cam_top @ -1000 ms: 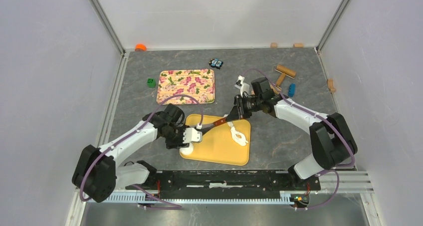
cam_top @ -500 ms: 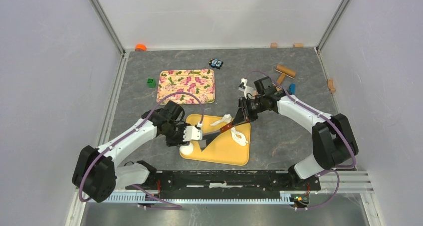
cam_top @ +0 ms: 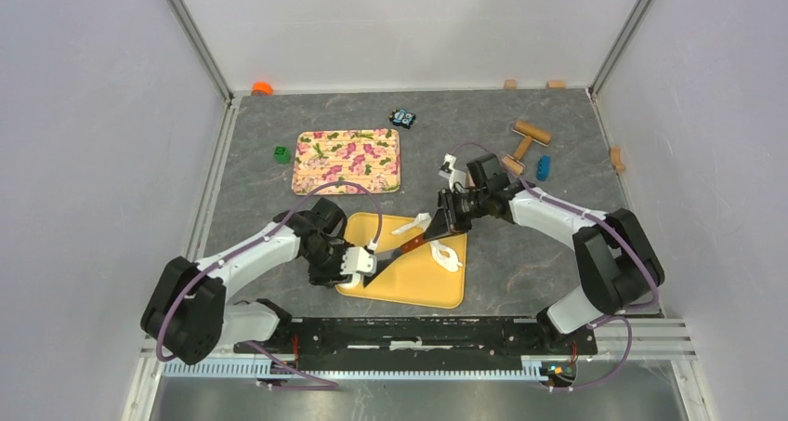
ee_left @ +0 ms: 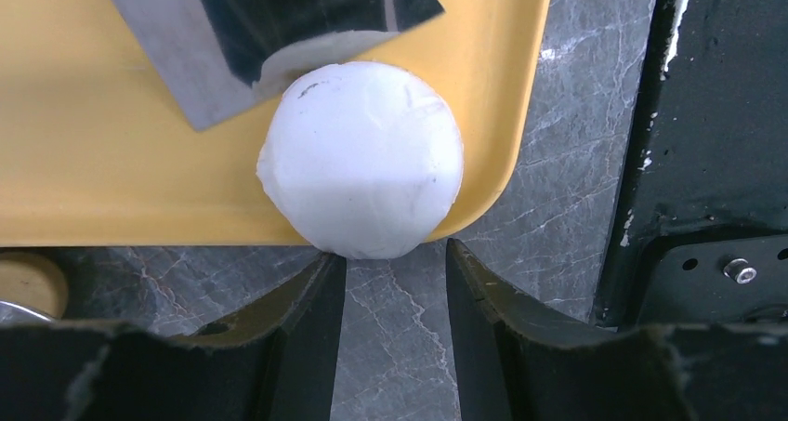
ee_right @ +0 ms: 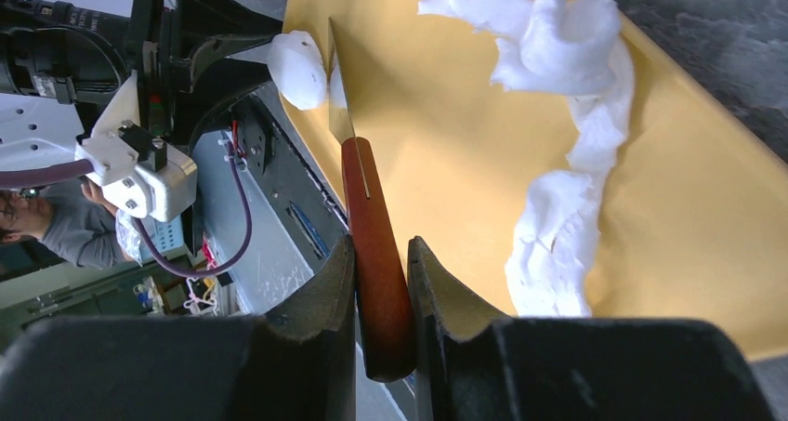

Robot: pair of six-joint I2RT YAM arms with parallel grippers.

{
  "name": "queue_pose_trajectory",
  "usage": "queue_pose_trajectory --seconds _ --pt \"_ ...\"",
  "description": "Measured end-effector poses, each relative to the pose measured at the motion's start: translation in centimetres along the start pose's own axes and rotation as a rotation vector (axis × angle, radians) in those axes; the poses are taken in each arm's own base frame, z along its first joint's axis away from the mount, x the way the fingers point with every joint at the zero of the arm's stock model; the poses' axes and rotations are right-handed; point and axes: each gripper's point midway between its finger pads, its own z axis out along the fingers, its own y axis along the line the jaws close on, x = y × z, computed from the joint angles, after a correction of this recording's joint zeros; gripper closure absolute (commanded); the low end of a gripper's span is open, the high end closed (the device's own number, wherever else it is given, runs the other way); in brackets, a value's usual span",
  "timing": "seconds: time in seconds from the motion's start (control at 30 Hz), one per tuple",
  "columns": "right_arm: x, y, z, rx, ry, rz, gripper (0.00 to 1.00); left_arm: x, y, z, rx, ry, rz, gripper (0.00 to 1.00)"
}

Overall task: Roll out the dumpling wrappers from the dough
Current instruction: Scoop the dumpling wrapper from the work surface.

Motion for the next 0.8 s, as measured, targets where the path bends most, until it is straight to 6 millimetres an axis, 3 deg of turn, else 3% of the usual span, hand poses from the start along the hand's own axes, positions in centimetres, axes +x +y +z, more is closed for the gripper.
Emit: queue_pose_trajectory --seconds 0.37,0.8 --pt "1.7 -0.3 1.6 -0.057 0.003 0.017 1.0 0.1 0.3 0.6 -0.004 0.032 -0.014 0.51" --pt "2.7 0.1 1.7 -0.121 -0.045 0.062 1.0 -0.7 0.5 1.0 0.01 0.088 0.021 0.52"
